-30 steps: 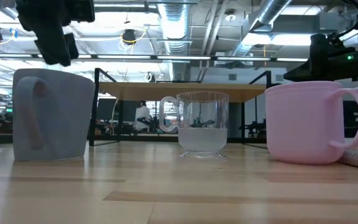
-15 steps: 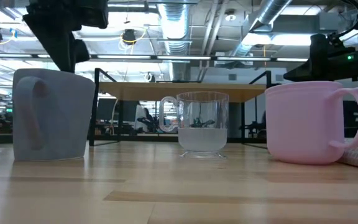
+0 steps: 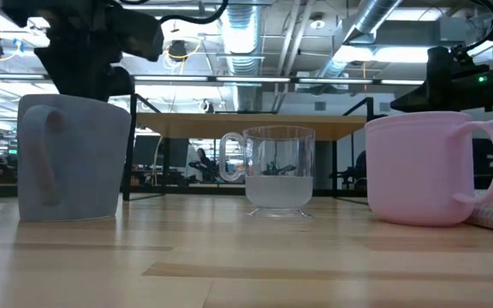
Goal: Stack small to large cups/mugs on shelf
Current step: Put the blue cup on the shelf
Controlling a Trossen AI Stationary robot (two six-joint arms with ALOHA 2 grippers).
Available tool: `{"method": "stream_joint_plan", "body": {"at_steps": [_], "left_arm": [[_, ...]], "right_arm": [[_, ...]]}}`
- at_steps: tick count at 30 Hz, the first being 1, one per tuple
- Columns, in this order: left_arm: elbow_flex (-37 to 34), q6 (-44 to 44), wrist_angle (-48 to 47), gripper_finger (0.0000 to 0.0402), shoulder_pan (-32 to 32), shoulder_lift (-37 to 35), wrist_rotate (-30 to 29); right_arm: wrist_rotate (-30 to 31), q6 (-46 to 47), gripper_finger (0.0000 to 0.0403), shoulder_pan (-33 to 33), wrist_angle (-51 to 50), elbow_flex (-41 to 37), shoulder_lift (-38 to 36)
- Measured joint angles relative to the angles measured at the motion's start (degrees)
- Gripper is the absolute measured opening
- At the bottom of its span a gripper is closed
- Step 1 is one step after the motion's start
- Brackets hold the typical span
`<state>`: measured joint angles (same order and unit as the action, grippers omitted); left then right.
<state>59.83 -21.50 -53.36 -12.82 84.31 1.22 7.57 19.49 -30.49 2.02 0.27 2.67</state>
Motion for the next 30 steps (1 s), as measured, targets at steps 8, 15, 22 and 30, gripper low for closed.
{"method": "stream_joint_plan", "body": {"at_steps": [8,15,22,30], "left_arm": [[0.0,0.8,0.1,0.01,0.6,0.2,-1.0],[0.0,0.8,0.3,0.01,2.1,0.2,-0.5],[0.0,1.2,0.3,0.01,3.0,0.2,1.3],[0.0,1.2,0.6,0.01,3.1,0.2,2.9]], "right_arm": [[0.0,-0.6,0.0033,0.0,0.0,0.0,0.0],[0.0,-0.7,0.0033,0.0,0.0,0.0,0.0],[0.0,-0.7,0.0033,0.0,0.0,0.0,0.0],[0.0,-1.2,0.0033,0.0,0.0,0.0,0.0]]}}
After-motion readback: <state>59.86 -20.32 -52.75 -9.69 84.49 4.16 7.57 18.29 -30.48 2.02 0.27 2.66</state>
